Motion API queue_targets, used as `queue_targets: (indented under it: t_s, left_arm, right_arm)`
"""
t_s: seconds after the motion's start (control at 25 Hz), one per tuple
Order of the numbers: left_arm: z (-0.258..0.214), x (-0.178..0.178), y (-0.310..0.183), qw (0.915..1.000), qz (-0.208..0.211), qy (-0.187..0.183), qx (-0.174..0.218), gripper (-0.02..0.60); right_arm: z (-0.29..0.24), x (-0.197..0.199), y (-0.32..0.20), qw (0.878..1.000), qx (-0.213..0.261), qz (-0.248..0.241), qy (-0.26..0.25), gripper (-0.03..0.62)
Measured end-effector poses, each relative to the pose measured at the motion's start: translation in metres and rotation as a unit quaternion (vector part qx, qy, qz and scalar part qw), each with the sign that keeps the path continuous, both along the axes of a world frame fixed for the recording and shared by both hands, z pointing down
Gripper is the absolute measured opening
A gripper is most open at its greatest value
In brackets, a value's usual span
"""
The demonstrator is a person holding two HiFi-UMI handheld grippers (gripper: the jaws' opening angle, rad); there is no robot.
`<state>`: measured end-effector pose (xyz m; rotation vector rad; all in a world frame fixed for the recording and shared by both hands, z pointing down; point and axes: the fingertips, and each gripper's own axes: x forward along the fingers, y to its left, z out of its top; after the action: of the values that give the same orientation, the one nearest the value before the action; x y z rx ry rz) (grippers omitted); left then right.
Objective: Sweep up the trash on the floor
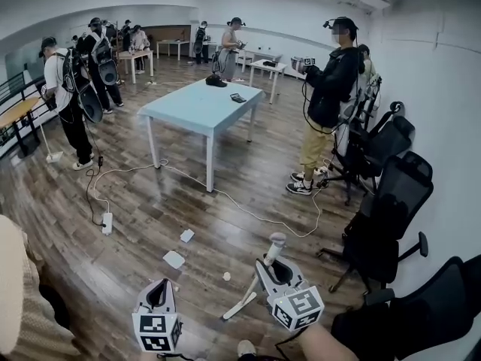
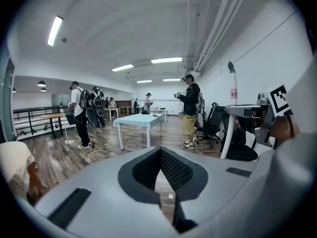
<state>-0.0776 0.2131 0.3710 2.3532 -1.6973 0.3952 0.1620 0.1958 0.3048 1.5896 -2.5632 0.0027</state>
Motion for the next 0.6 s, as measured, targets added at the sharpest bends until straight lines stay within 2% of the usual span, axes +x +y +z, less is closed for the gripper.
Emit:
queue_targets:
  t_s: [0.4, 0.6]
  left_arm:
    - [-0.004, -0.033, 0.016, 0.9999, 0.003, -0.005, 0.014, -0.003]
    - [0.001, -0.057, 0.022, 0.9997, 0.013, -0.006, 0.022, -0.003]
  right_arm:
    - [-0.026, 0.022, -0.010, 0.998, 0.038, 0.040, 0.014, 0.094]
    - [-0.032, 0.016, -0.009, 0.996, 0.052, 0.065, 0.020, 0.094]
